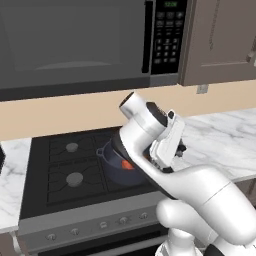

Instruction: Put the potato and sweet potato in the pot. Retrieve the spatula and lightly stir the vegetables in the pot.

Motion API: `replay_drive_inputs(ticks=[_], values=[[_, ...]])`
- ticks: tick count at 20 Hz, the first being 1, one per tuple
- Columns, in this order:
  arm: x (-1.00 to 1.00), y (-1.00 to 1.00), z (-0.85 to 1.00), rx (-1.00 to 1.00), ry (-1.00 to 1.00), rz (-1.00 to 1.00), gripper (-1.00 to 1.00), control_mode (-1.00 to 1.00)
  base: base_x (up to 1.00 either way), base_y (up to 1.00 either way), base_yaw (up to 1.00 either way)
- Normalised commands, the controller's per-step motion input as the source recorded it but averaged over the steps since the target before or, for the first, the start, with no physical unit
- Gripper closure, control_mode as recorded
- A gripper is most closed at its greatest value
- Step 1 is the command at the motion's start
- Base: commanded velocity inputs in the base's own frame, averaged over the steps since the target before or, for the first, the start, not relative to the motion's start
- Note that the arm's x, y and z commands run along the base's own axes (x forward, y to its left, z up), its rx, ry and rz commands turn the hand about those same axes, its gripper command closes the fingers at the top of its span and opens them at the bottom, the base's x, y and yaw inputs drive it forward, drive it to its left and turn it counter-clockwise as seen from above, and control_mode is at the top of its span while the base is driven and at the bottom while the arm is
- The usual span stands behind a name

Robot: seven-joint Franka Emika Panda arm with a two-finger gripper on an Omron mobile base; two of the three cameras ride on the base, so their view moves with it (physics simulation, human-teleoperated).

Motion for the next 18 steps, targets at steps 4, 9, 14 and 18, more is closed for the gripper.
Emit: replay_drive_inputs(ticks=[4, 9, 14, 18], values=[[0.23, 0.01, 0.02, -0.1, -0.12, 0.0, 1.0, -1.0, 0.0, 0.0, 0.0], [0.28, 0.02, 0.36, -0.02, -0.06, 0.0, 1.0, -1.0, 0.0, 0.0, 0.0], [0.07, 0.0, 0.25, 0.0, 0.0, 0.0, 1.0, -1.0, 0.0, 0.0, 0.0], [0.33, 0.04, -0.17, -0.06, 0.01, 0.0, 1.0, -1.0, 0.0, 0.0, 0.0]])
